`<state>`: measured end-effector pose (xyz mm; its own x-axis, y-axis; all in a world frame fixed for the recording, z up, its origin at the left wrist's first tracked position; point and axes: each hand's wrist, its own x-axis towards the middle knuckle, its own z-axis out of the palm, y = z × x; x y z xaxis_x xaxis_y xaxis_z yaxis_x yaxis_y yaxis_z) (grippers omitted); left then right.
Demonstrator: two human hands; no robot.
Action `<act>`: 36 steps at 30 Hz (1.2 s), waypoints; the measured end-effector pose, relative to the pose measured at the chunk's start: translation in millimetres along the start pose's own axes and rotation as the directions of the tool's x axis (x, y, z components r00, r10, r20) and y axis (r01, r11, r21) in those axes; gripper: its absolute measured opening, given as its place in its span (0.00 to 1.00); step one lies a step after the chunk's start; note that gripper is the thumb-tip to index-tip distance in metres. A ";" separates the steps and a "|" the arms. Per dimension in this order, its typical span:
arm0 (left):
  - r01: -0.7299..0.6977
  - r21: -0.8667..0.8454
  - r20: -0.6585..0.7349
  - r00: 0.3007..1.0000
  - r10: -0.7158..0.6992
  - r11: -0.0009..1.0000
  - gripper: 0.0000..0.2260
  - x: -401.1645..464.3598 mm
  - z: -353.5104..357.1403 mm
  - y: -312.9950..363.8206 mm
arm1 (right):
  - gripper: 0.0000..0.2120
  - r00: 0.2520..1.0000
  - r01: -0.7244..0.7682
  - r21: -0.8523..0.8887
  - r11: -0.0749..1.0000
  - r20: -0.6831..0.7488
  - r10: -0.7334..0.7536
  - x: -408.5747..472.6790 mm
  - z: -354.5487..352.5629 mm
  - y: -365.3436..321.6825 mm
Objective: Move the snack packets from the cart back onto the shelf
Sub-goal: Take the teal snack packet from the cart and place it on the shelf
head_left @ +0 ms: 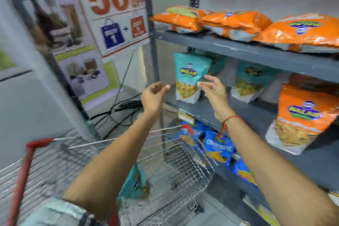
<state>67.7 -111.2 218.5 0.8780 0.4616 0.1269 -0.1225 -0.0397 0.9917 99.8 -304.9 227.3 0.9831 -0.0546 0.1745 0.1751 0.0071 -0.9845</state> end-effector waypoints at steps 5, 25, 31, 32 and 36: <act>0.171 0.063 -0.244 0.958 -0.151 0.983 0.16 3.9 -147.0 -59.9 | 0.14 0.936 -0.104 -0.120 0.987 0.325 0.138 -37.1 117.5 46.6; 0.950 -0.010 -0.502 0.266 -0.823 0.313 0.17 -144.3 -202.1 -336.4 | 0.28 0.002 0.056 -0.869 0.492 0.493 0.870 -57.8 249.7 412.6; 0.919 -0.106 -0.659 0.221 -0.719 0.380 0.10 -138.0 -194.1 -354.4 | 0.08 0.216 0.063 -0.801 0.595 0.593 0.776 -71.5 249.2 408.5; 0.912 -0.101 -0.679 0.229 -0.698 0.398 0.09 -136.0 -194.2 -353.5 | 0.07 0.238 0.040 -0.780 0.625 0.615 0.752 -73.1 247.0 406.4; 0.886 -0.064 -0.698 0.289 -0.655 0.460 0.08 -126.6 -197.0 -347.5 | 0.02 0.375 -0.070 -0.733 0.676 0.609 0.699 -78.8 232.4 390.8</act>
<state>-92.1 18.8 -146.5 0.0111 0.7785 -0.6275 0.6917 0.4472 0.5671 103.0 -65.8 -167.4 0.5229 0.5925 -0.6128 0.0108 -0.7235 -0.6902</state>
